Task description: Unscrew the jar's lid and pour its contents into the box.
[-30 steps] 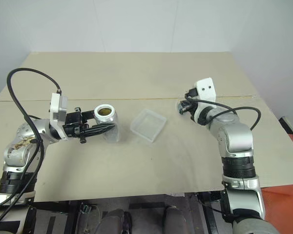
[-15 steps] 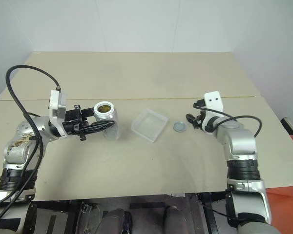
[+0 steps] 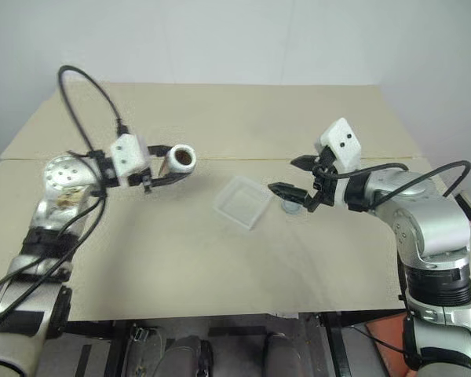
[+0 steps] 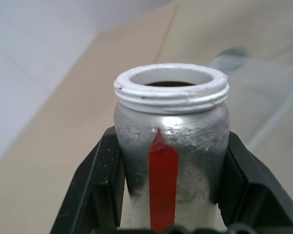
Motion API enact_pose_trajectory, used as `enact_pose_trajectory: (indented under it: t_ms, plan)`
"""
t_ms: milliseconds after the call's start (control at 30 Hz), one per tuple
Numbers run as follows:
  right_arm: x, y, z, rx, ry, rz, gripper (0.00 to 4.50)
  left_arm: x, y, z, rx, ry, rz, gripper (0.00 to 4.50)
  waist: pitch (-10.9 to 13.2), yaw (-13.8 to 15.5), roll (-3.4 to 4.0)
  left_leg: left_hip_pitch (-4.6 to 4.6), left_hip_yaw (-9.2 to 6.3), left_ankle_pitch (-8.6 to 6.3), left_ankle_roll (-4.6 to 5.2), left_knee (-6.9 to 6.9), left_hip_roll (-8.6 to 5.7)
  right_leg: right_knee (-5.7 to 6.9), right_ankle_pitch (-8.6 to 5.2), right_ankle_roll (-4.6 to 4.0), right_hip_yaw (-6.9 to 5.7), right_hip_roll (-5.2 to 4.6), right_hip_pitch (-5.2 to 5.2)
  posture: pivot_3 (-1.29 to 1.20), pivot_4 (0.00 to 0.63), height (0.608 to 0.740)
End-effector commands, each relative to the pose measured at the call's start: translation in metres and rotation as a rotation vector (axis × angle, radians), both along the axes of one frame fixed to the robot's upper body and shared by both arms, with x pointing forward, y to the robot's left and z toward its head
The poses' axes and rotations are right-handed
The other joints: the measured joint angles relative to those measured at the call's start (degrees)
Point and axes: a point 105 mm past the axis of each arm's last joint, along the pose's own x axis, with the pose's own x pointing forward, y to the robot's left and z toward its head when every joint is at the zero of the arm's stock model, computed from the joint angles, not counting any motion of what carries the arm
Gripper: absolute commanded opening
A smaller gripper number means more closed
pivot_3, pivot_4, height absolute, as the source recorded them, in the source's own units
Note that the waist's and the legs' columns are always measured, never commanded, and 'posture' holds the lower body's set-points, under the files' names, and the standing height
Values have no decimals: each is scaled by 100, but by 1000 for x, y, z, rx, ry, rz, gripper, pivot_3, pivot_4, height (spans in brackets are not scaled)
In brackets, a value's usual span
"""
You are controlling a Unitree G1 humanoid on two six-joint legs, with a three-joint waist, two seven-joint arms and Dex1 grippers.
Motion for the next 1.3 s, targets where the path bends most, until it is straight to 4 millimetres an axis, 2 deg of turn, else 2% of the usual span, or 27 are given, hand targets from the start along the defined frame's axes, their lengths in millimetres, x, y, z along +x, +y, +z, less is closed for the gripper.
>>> enact_pose_trajectory:
  t_ms: [33, 67, 133, 200, 267, 333, 367, 467, 533, 667, 933, 1133, 1300]
  plan:
    - [-16, 8, 14, 0, -23, 110, 4438, 16, -29, 53, 216, -453, 15, 2080, 0, 54, 0, -12, -3, 0, 1, 6, -1, -2, 4, 4, -4, 0, -1, 0, 150, 740]
    - [-17, 8, 14, -4, -15, 119, 4438, 18, -41, 65, 244, -542, 2, 2080, 0, 60, 0, -19, -2, -2, 6, 10, -3, -7, 6, 8, -4, -1, -3, 0, 150, 740]
    - [-20, 8, 11, -23, 9, 146, 4438, 14, -75, 85, 426, -793, -81, 2080, 1, 92, -2, -25, 2, -9, 18, 14, -6, -16, 8, 13, -2, -6, -3, 0, 150, 740]
    - [-24, 6, 11, -42, 25, 160, 4438, 10, -97, 90, 586, -974, -170, 2080, 0, 133, -1, -33, 4, -13, 25, 12, -13, -33, 11, 21, -3, -11, -6, 0, 150, 740]
    - [-24, 4, 11, -47, 32, 158, 4438, 9, -108, 90, 627, -1048, -212, 2080, -2, 146, 3, -34, 7, -16, 30, 7, -15, -45, 10, 26, -2, -13, -5, 0, 150, 740]
    - [-24, 0, 13, -54, 30, 140, 4438, 10, -124, 82, 717, -1135, -260, 2080, -2, 137, 3, -33, 10, -16, 30, 3, -12, -47, 9, 28, -2, -13, -7, 0, 150, 740]
    - [-23, -2, 16, -48, 26, 129, 4438, 12, -128, 71, 804, -1156, -303, 2080, -2, 129, 4, -33, 10, -16, 29, 2, -11, -44, 8, 29, -2, -13, -12, 0, 150, 740]
    - [-20, -6, 23, -24, 4, 93, 4438, 17, -137, 42, 885, -1164, -349, 2080, -2, 125, 4, -35, 14, -15, 27, 2, -10, -36, 8, 30, 0, -13, -18, 0, 150, 740]
    - [-19, -7, 26, -16, -7, 73, 4438, 14, -143, 28, 875, -1184, -390, 2080, -2, 125, 4, -39, 16, -15, 27, 4, -10, -33, 7, 30, 4, -13, -25, 0, 150, 740]
    - [-20, -9, 30, 13, -15, 41, 4438, 15, -129, 0, 969, -1153, -459, 2080, -2, 124, 4, -41, 17, -15, 27, 4, -9, -30, 7, 32, 5, -13, -30, 0, 150, 740]
    - [-21, -8, 30, 29, -10, 36, 4438, 8, -128, 2, 927, -1189, -478, 2080, -2, 162, 4, -51, 13, -16, 30, 20, -9, -23, 6, 32, 2, -17, -31, 0, 150, 740]
    - [-18, -6, 31, 28, -12, 42, 4438, 9, -124, 19, 785, -1144, -381, 2080, -2, 138, 4, -56, 13, -19, 34, 36, -7, -14, 6, 32, 2, -17, -31, 0, 150, 740]
    - [-16, -5, 31, 25, -11, 56, 4438, 20, -96, 44, 616, -1017, -185, 2080, -2, 105, 4, -57, 13, -19, 34, 46, -6, -6, 7, 32, 3, -17, -33, 0, 150, 740]
